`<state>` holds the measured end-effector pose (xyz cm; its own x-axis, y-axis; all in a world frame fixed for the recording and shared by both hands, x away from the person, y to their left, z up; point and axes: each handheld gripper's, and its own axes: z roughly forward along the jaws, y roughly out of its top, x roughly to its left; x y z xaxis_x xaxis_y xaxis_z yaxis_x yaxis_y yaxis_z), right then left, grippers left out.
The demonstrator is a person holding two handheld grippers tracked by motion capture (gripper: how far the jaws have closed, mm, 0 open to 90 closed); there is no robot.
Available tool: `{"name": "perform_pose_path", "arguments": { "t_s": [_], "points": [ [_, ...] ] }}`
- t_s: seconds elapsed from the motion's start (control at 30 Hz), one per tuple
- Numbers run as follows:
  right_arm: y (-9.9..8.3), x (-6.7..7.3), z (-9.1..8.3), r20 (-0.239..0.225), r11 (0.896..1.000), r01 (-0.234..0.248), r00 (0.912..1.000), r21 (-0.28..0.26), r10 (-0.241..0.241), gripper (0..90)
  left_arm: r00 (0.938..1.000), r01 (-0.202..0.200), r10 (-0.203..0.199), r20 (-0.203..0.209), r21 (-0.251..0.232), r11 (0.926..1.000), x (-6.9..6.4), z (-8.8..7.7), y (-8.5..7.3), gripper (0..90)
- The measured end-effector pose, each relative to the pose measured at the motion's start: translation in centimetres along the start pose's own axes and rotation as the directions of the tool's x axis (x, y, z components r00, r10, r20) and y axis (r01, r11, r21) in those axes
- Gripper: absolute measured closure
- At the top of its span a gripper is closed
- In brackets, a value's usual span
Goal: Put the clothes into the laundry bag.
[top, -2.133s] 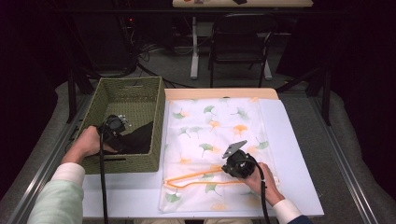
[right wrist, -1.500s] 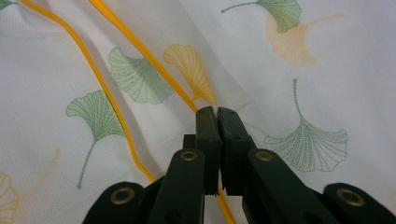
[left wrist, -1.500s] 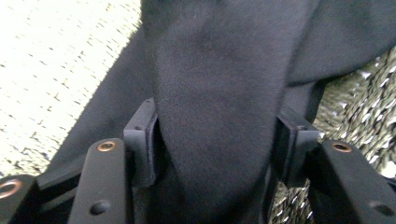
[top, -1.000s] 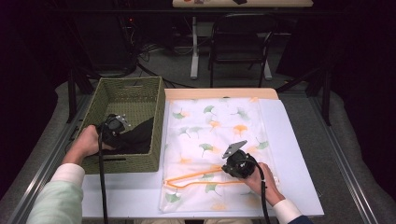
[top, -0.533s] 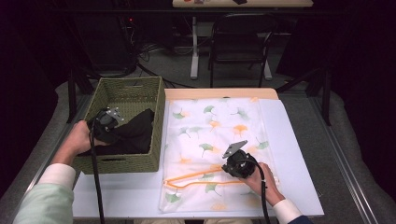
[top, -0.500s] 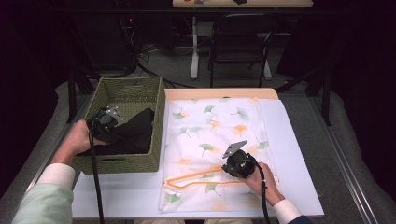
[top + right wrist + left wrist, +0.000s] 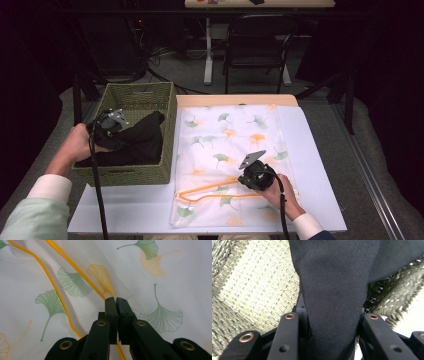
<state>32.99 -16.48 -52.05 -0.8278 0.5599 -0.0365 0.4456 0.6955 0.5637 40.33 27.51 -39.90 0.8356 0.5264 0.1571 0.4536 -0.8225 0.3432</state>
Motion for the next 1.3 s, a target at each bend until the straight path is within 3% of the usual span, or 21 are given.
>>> {"name": "perform_pose_path", "arguments": {
  "t_s": [0.13, 0.37, 0.57, 0.73, 0.9, 0.93, 1.3],
  "points": [
    [0.0, 0.0, 0.0, 0.0, 1.0, -0.001, 1.0, 0.0, 0.001, 88.2, 0.9999, 0.009, -0.009, -0.004, -0.013, 0.9999, -0.1, -0.7, 0.1, 64.3],
    [0.0, 0.1, -0.1, 0.001, 1.0, -0.001, 1.0, 0.005, 0.001, 88.2, 0.9994, -0.018, 0.018, -0.028, -0.022, 0.9996, -0.4, -2.1, 0.7, 64.4],
    [0.0, 0.1, 0.0, 0.0, 1.0, -0.002, 1.0, 0.006, 0.002, 88.2, 0.9993, -0.02, 0.019, -0.033, -0.023, 0.9996, -0.4, -3.4, 1.0, 64.4],
    [0.0, 0.0, -0.1, 0.001, 1.0, -0.003, 1.0, 0.003, 0.003, 88.2, 0.9995, -0.014, 0.012, -0.029, -0.061, 0.998, -0.3, -4.9, 1.4, 64.5],
    [0.0, 0.0, -0.1, 0.002, 1.0, -0.003, 1.0, 0.003, 0.003, 88.2, 0.9995, -0.014, 0.012, -0.029, -0.061, 0.998, -0.3, -4.9, 1.4, 64.5],
    [0.0, 0.0, -0.1, 0.002, 1.0, -0.003, 1.0, 0.003, 0.003, 88.2, 0.9985, -0.039, 0.037, -0.04, -0.051, 0.9979, -0.7, -6.3, 2.2, 64.5],
    [-0.1, 0.0, -0.2, 0.0, 1.0, -0.007, 1.0, -0.007, 0.007, 88.2, 0.9976, -0.064, 0.062, -0.033, -0.064, 0.9959, -1.7, -7.7, 3.0, 64.5]
  ]
}}
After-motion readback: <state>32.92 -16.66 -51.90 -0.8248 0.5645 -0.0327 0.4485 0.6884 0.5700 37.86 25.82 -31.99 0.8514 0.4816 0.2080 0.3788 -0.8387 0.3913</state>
